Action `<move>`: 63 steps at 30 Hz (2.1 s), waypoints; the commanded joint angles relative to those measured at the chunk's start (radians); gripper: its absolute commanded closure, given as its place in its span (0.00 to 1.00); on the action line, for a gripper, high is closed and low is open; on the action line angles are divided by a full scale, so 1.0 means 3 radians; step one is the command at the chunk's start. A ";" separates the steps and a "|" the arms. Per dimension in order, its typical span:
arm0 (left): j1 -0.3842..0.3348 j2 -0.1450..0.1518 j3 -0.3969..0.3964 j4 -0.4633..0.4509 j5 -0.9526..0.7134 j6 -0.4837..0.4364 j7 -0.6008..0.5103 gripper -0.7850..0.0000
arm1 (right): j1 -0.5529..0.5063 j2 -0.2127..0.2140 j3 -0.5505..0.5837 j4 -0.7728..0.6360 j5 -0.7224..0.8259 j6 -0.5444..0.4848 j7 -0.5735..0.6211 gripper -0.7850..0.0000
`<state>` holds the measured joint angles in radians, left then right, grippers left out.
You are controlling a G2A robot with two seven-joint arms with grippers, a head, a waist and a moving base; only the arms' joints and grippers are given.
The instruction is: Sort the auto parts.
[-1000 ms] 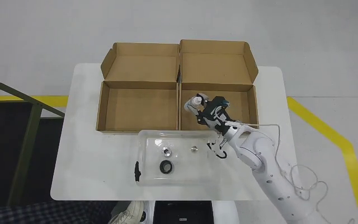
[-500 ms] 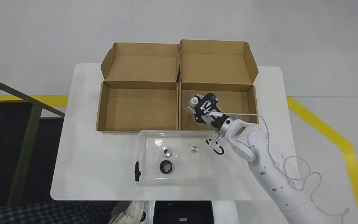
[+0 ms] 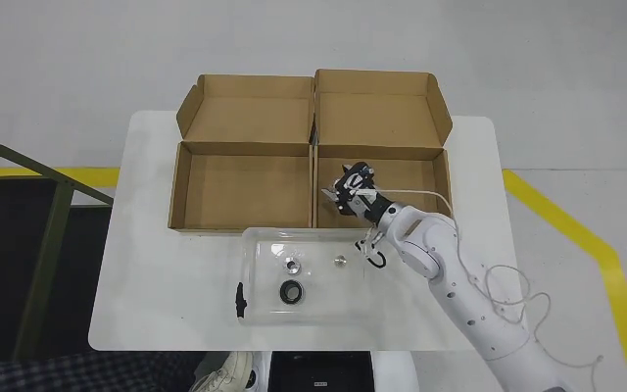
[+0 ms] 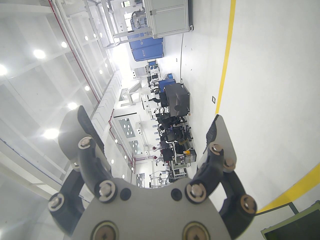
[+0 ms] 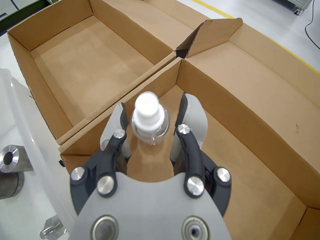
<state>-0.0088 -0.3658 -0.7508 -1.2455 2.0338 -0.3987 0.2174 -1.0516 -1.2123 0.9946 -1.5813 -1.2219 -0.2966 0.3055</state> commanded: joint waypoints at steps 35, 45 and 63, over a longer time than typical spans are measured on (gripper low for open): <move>0.0000 0.0000 0.0000 0.0000 0.0000 0.0000 0.0000 0.00 | -0.1037 0.0239 0.0452 -0.1614 -0.0304 -0.1255 0.0729 0.00; 0.0000 0.0000 0.0000 0.0000 0.0000 0.0000 0.0000 0.00 | -0.1131 0.0283 0.0373 -0.1561 -0.0469 -0.1509 0.0850 0.00; 0.0000 0.0000 0.0000 0.0000 0.0000 0.0000 0.0000 0.00 | -0.1162 0.0314 0.0313 -0.1439 -0.0691 -0.1321 0.1025 0.21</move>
<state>-0.0088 -0.3658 -0.7508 -1.2455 2.0338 -0.3987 0.2174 -1.4014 -1.1180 1.0905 -2.0161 -1.4302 -0.6942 0.6121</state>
